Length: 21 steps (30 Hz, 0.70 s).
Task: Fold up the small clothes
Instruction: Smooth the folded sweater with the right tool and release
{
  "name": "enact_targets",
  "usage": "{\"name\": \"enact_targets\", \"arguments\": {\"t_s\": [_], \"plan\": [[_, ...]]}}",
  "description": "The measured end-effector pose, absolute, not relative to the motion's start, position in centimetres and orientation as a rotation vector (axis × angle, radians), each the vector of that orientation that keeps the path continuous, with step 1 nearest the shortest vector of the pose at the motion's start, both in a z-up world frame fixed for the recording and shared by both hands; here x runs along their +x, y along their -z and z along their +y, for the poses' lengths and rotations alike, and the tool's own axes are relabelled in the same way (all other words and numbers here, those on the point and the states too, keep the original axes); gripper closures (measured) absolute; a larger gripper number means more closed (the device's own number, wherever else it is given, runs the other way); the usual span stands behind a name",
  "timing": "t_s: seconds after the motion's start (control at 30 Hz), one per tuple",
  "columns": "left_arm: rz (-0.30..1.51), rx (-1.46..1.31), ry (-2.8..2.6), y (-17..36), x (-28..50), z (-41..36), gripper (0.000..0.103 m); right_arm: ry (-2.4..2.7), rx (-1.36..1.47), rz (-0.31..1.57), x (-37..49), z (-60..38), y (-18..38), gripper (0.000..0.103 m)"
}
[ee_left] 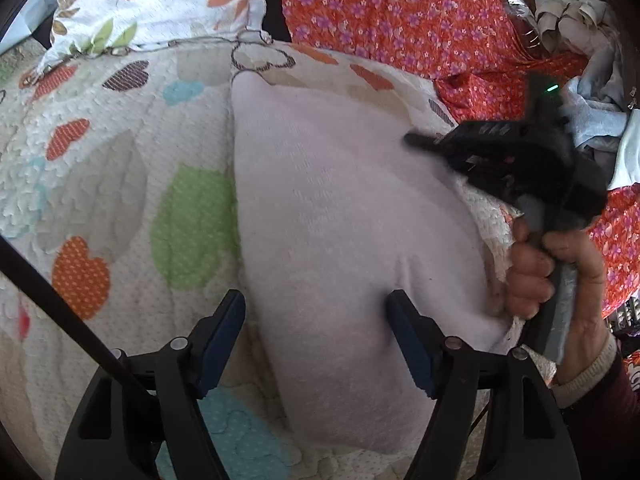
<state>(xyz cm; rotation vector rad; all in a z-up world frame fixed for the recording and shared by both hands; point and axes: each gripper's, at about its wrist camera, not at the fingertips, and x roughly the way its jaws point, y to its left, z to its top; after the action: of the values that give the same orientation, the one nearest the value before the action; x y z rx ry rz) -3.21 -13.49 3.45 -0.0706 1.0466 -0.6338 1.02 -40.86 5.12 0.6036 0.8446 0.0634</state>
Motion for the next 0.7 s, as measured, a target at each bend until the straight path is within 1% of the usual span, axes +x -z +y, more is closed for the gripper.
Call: {"name": "enact_targets", "arguments": {"t_s": [0.07, 0.1, 0.13, 0.2, 0.23, 0.3, 0.37, 0.47, 0.57, 0.63, 0.7], "plan": [[1.059, -0.056, 0.639, -3.2, -3.5, -14.0, 0.03, 0.027, 0.536, 0.776, -0.2, -41.2, -7.4, 0.095], [1.066, -0.05, 0.645, -3.0, -3.6, -14.2, 0.03, 0.081, 0.473, 0.75, -0.7, -41.0, -8.2, 0.097], [1.076, -0.038, 0.652, -2.8, -3.7, -14.5, 0.03, 0.174, 0.351, 0.732, -1.1, -40.3, -9.0, 0.097], [1.092, -0.027, 0.659, -2.4, -3.8, -14.7, 0.03, 0.223, 0.272, 0.761, -0.7, -39.7, -8.3, 0.097], [1.095, -0.028, 0.659, -2.3, -3.8, -14.7, 0.029, 0.229, 0.278, 0.81, -0.2, -39.7, -7.2, 0.097], [1.099, -0.032, 0.663, -2.4, -3.9, -14.6, 0.029, 0.232, 0.345, 0.838, -0.2, -40.5, -6.2, 0.096], [1.102, -0.039, 0.68, -2.9, -3.9, -14.3, 0.03, 0.207, 0.428, 0.815, -1.0, -41.4, -6.6, 0.096], [1.083, -0.076, 0.707, -4.0, -4.0, -13.2, 0.03, 0.177, 0.428, 0.732, -2.9, -41.6, -8.5, 0.096], [1.054, -0.099, 0.698, -4.7, -4.0, -12.2, 0.03, 0.041, 0.457, 0.721, -4.0, -40.5, -9.3, 0.096], [1.052, -0.097, 0.683, -4.8, -3.9, -11.8, 0.03, -0.063, 0.504, 0.773, -4.2, -39.9, -8.3, 0.096], [1.069, -0.082, 0.653, -4.3, -3.8, -11.6, 0.03, -0.015, 0.473, 0.906, -3.8, -39.4, -6.1, 0.096]]}}
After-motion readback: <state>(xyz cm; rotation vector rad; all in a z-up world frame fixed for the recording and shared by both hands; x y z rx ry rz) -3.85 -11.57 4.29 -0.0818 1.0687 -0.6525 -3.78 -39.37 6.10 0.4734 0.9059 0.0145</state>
